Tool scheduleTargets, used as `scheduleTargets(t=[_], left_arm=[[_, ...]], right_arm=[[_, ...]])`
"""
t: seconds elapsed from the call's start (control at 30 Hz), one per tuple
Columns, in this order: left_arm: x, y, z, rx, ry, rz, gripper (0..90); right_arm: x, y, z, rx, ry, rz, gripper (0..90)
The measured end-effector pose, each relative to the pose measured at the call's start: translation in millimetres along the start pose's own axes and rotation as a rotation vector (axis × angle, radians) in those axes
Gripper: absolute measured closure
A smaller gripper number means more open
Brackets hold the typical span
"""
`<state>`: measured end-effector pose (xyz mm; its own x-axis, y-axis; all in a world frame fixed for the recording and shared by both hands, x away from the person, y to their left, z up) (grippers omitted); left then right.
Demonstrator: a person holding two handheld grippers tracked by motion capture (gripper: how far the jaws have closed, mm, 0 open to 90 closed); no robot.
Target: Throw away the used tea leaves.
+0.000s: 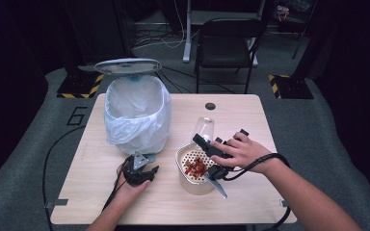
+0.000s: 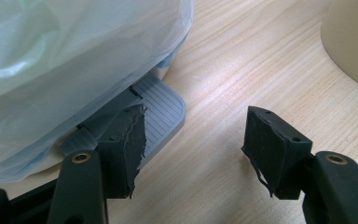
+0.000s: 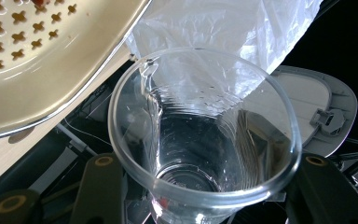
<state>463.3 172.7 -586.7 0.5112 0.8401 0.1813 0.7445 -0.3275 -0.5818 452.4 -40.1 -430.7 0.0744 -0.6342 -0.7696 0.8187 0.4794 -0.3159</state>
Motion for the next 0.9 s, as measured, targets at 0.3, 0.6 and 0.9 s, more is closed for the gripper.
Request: scheduleTargets(t=[0.3, 0.6, 0.9], left_arm=[[0.0, 0.0, 0.0, 0.000, -0.001, 0.000, 38.6], [0.0, 0.0, 0.0, 0.000, 0.000, 0.000, 38.6], [0.0, -0.1, 0.0, 0.000, 0.001, 0.000, 38.6]], right_arm=[[-0.1, 0.1, -0.8, -0.001, -0.005, 0.001, 48.3], [0.3, 0.0, -1.4, -0.002, -0.022, -0.002, 48.3], [-1.5, -1.5, -1.4, -0.019, 0.050, 0.014, 48.2]])
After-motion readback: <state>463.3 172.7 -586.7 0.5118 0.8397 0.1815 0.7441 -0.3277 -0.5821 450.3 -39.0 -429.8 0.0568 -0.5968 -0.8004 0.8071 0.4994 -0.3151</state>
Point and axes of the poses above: each handheld gripper's, and its own axes: y roughly forward along the jaws, z roughly out of its underside, x roughly to its left, the point moved 10 cm from there along y, roughly forward along the jaws, and after that the axes turned 7 degrees about -z, right-handed, at the moved point
